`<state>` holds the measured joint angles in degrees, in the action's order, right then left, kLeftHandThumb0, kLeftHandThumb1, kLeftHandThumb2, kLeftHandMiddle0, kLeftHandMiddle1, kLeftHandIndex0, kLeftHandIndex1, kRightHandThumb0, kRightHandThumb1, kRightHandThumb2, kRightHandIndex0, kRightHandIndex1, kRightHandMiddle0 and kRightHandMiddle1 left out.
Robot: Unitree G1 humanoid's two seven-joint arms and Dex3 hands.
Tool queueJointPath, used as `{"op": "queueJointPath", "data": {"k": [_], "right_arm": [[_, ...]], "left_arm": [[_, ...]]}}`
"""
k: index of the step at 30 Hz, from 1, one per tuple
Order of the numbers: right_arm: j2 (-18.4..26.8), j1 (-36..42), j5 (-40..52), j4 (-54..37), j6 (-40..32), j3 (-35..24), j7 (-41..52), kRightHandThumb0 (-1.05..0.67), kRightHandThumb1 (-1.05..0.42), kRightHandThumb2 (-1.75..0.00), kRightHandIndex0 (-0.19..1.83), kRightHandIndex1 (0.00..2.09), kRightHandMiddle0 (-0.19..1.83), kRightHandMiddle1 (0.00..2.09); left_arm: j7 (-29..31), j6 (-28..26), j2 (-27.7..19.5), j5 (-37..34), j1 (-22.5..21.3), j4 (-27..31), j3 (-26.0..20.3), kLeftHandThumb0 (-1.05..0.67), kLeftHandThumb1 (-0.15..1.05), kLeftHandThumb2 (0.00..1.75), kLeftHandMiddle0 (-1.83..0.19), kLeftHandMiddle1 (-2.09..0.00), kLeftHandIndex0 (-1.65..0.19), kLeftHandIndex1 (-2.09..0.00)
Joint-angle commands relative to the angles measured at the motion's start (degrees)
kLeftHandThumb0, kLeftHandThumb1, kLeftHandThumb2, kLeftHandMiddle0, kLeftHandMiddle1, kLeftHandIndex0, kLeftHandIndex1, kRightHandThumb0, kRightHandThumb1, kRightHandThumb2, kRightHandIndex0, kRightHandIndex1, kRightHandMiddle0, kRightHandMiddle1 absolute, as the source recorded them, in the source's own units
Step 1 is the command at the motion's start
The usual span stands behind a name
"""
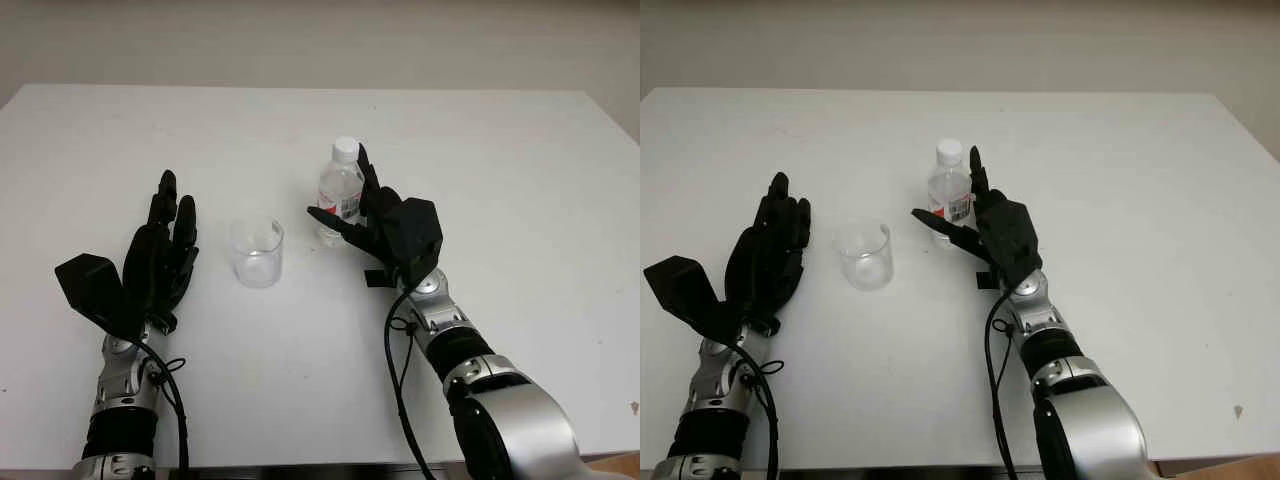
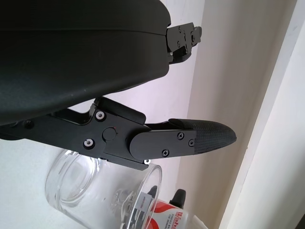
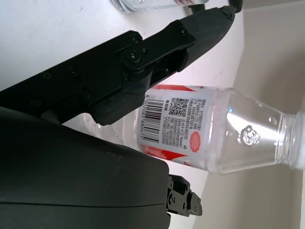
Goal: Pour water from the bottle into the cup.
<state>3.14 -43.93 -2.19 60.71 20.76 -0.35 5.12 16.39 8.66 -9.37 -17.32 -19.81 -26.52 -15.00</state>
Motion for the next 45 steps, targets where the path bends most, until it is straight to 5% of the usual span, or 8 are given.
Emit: {"op": "queueJointPath", "data": {"k": [1,12,16,19,21,24,35,45], "right_arm": [[-0.47,-1.81,0.85,1.06,1.38,-0.9,0.92,-0.93,-0.87,-0.04,-0.19,0.0,-0.19,0.0],[-1.45,-3.01,2.44,3.23,3.77,-2.69,3.38,-0.79,-0.83,-0.05,-0.19,0.0,-0.19,0.0],[-1.4,-3.32,1.12,3.41,3.11,-2.23,0.84,-0.69,-0.81,-0.05,0.08,0.14,0.12,0.19],[-1.14,-3.26,-0.68,3.28,3.28,-1.28,-1.45,-0.65,-0.82,-0.05,0.19,1.03,0.05,1.3],[-1.22,-3.17,-0.8,3.38,3.61,-1.32,-1.55,-0.56,-0.85,-0.06,0.34,1.64,0.22,1.71],[-1.1,-3.09,-1.3,3.58,4.02,-0.99,-1.53,-0.54,-0.94,-0.08,0.63,1.97,0.41,2.01],[0.11,-3.0,-5.22,3.25,3.35,1.68,-3.07,-0.5,-1.05,-0.19,1.24,2.09,0.96,2.09],[-0.23,-3.07,-6.74,3.6,4.61,2.64,-5.54,-0.42,-1.05,-0.36,1.36,2.09,1.07,2.09]], "left_arm": [[-0.04,0.28,0.35,-0.12,0.42,0.62,0.04,-0.72,1.05,0.43,0.14,-0.05,0.15,-0.05],[-0.14,1.1,1.14,-0.02,0.86,0.49,0.13,-0.71,1.05,0.43,0.14,-0.05,0.15,-0.05],[0.11,1.17,1.25,-0.12,1.02,0.57,0.17,-0.71,1.05,0.44,0.15,-0.05,0.16,-0.05],[0.0,1.05,1.52,-0.34,1.22,0.78,0.02,-0.7,1.05,0.44,0.14,-0.05,0.17,-0.05],[-0.3,1.07,1.61,-0.21,1.28,0.81,-0.01,-0.7,1.05,0.43,0.14,-0.05,0.16,-0.05],[-0.58,1.06,1.67,-0.18,1.32,0.9,-0.08,-0.7,1.05,0.42,0.14,-0.05,0.16,-0.05],[-0.29,1.73,1.56,-0.26,1.15,0.06,-0.23,-0.7,1.05,0.43,0.14,-0.06,0.17,-0.05],[0.02,1.28,1.34,-0.78,1.15,0.17,-0.44,-0.7,1.05,0.41,0.14,-0.05,0.17,-0.05]]}}
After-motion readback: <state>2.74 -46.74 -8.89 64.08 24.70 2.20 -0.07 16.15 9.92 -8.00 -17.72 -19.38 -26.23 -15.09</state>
